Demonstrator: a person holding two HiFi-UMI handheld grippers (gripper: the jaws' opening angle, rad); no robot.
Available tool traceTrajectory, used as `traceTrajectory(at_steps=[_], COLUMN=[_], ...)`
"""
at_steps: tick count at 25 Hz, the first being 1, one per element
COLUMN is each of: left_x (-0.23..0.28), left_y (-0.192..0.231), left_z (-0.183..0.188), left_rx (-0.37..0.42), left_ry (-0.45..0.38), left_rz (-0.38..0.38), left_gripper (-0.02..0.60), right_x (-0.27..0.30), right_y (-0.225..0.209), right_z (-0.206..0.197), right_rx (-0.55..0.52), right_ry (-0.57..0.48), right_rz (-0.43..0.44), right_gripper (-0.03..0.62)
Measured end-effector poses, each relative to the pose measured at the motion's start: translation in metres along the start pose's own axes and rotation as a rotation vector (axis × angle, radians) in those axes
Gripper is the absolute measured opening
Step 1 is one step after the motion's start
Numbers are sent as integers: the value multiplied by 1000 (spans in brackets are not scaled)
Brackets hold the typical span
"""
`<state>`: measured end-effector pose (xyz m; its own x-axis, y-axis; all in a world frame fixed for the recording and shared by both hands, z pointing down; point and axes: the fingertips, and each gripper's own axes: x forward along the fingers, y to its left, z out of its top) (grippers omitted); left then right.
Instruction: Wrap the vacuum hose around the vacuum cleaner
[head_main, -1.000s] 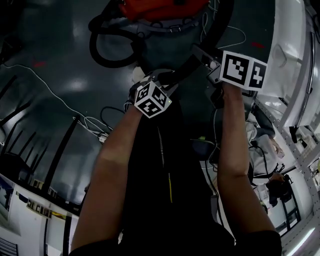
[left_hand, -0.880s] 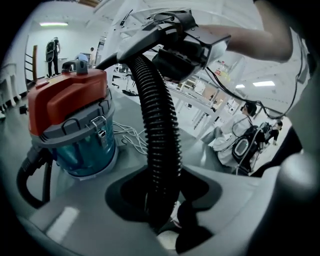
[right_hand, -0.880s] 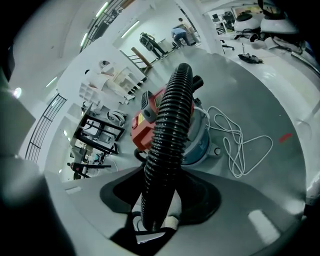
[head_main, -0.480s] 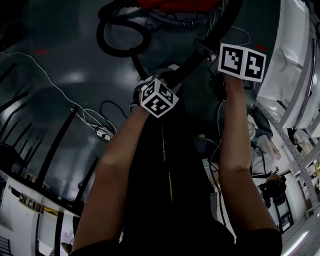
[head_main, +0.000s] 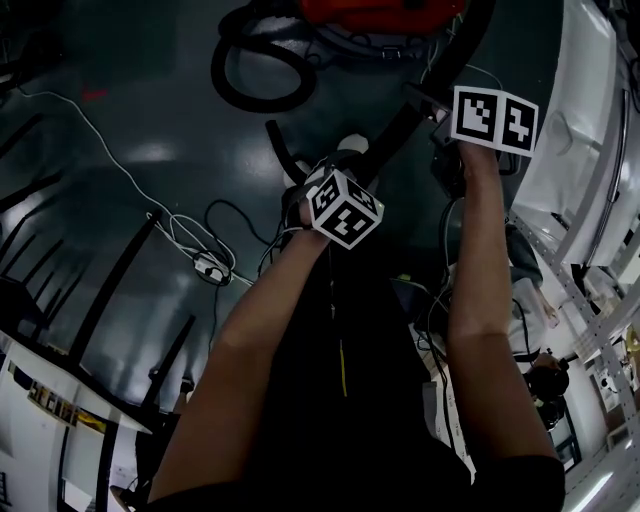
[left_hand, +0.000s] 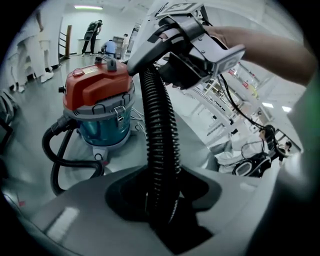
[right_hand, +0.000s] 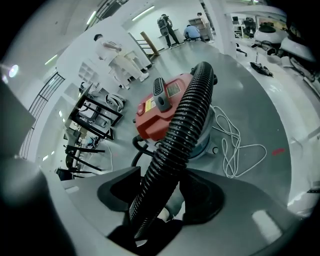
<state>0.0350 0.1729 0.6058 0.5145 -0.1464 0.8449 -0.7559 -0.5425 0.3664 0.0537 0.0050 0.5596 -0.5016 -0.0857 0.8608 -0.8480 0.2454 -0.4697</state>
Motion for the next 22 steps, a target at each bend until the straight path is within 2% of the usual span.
traceTrajectory(at_steps=[10, 17, 22], left_x=[-43, -72, -90], left_y=[9, 19, 23], left_z=[4, 10, 15], left_rx=[30, 61, 92], left_ry=[27, 64, 81], left_rz=[64, 87, 97], left_gripper=[172, 172, 170], right_x=[-6, -13, -24], right_y=[22, 35, 39], right_z=[8, 16, 22], right_rx=[-4, 70, 134], right_ry=[0, -20, -83], right_rz=[13, 34, -11], right_gripper=[262, 264, 264])
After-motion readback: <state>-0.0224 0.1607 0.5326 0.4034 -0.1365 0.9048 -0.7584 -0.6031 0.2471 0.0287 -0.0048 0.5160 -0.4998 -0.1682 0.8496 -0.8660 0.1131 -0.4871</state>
